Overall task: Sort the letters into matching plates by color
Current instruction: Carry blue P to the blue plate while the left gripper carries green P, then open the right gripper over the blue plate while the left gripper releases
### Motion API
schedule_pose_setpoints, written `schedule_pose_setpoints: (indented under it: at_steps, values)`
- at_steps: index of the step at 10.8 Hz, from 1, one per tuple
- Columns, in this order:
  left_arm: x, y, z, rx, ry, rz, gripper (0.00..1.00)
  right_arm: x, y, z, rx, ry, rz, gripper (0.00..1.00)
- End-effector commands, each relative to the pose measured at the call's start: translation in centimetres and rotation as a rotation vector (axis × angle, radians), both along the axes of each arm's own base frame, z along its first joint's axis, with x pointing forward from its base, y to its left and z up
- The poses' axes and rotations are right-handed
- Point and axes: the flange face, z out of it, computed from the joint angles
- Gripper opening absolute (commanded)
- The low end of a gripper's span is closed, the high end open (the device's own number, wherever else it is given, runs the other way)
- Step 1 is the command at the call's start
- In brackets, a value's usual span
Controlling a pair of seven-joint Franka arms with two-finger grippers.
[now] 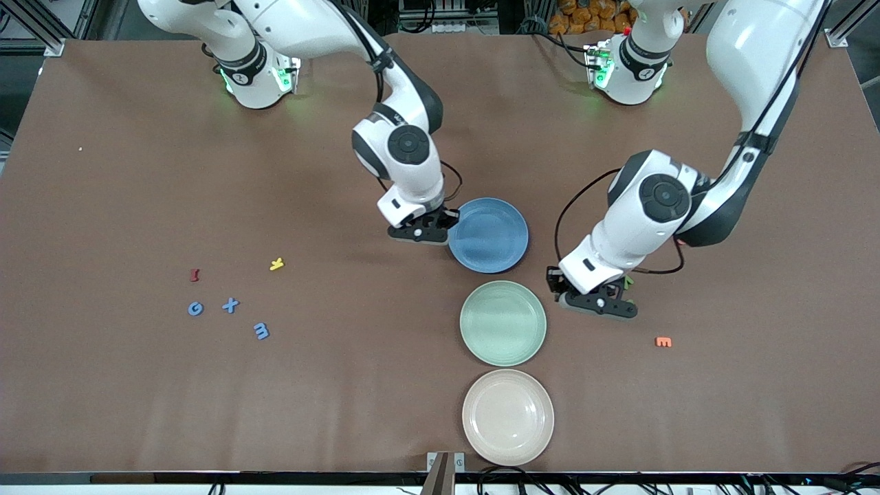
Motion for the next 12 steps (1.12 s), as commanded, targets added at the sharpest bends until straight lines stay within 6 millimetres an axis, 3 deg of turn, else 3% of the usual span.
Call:
schedule_pose_setpoints:
  at_steps: [1, 3, 5, 7, 8, 9, 10, 12]
  values:
    - [2.3, -2.5, -5.4, -0.021, -0.051, -0.025, 0.0, -2.0, 4.2, -0.2, 0.011, 0.022, 0.005, 0.11]
    - [2.3, -4.7, -8.1, 0.033, -0.064, -0.038, 0.0, -2.9, 6.0, 0.0, 0.026, 0.021, 0.043, 0.17]
    - [1.8, -6.7, -9.2, 0.037, -0.055, 0.02, 0.05, -2.9, 7.8, 1.5, 0.064, 0.003, 0.06, 0.17]
    - [2.0, -6.3, -9.0, 0.036, -0.058, 0.032, 0.99, -2.3, 8.4, 1.6, 0.079, -0.008, 0.058, 0.18]
    - [2.3, -5.9, -8.7, 0.034, -0.061, 0.04, 1.0, -1.8, 8.8, 1.0, 0.084, -0.012, 0.059, 0.26]
    - [2.6, -5.0, -8.0, 0.038, -0.069, 0.047, 1.0, -1.6, 8.8, 0.7, 0.084, -0.014, 0.058, 0.71]
    - [3.3, -2.2, -7.6, 0.059, -0.062, 0.071, 1.0, -1.4, 8.7, 0.7, 0.079, -0.019, 0.067, 1.0]
    - [2.2, 1.7, -5.8, 0.129, -0.022, 0.079, 1.0, -0.9, 8.3, 1.0, 0.074, -0.033, 0.131, 1.0]
